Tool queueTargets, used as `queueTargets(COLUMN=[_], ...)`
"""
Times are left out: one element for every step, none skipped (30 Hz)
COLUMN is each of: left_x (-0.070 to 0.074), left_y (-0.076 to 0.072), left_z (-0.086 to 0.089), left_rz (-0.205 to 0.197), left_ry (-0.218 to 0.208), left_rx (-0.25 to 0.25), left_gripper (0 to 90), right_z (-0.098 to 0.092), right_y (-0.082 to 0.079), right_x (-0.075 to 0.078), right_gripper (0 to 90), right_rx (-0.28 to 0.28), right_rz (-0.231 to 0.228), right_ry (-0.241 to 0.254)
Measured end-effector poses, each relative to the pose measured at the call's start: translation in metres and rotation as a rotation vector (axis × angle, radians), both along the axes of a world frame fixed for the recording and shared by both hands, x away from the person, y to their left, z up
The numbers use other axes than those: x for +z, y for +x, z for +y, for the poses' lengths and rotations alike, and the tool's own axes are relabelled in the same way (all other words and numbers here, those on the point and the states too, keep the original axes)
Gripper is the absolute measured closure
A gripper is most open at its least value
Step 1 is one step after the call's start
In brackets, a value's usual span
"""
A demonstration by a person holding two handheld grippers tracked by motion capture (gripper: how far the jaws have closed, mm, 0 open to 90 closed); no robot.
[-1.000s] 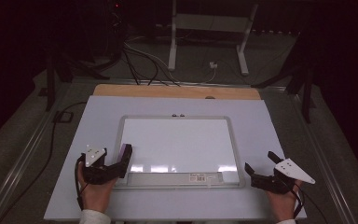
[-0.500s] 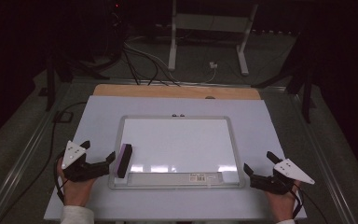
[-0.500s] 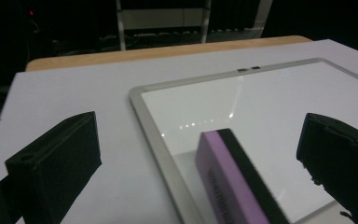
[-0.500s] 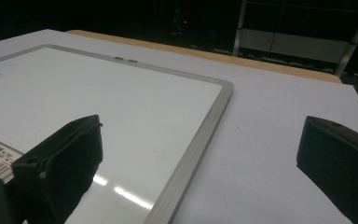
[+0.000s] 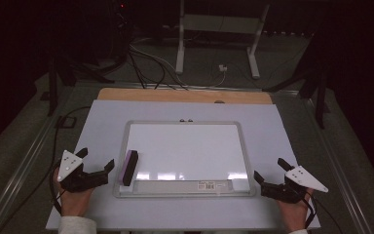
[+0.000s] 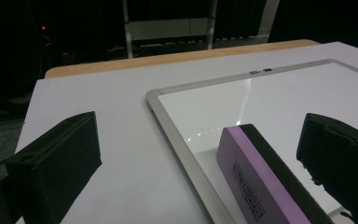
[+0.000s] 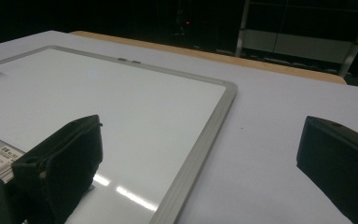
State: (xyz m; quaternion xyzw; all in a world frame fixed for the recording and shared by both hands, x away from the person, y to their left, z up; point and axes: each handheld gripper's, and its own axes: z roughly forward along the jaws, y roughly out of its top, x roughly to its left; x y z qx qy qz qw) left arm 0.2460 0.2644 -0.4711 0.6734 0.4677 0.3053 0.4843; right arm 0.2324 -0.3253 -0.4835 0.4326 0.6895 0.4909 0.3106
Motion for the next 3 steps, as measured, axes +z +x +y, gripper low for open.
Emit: queueTargets(left_x=[-0.0002, -0.0005, -0.0008], left_y=[-0.0002, -0.0002, -0.0002], left_z=[0.0007, 0.0015, 0.0020], left_rz=[0.000, 0.000, 0.001], left_ry=[-0.002, -0.005, -0.007], left_rx=[0.001, 0.004, 0.008], left_gripper=[0.5, 0.5, 0.5], right_z=[0.0000, -0.0002, -0.0004], right_y=[0.0000, 0.0001, 0.0002], right_x=[0.0000, 0.0000, 0.0000], right_gripper=[0.7, 0.6, 0.6], right_rx=[-0.001, -0.002, -0.003], right_rz=[0.000, 0.000, -0.001], right_ry=[0.000, -0.001, -0.001])
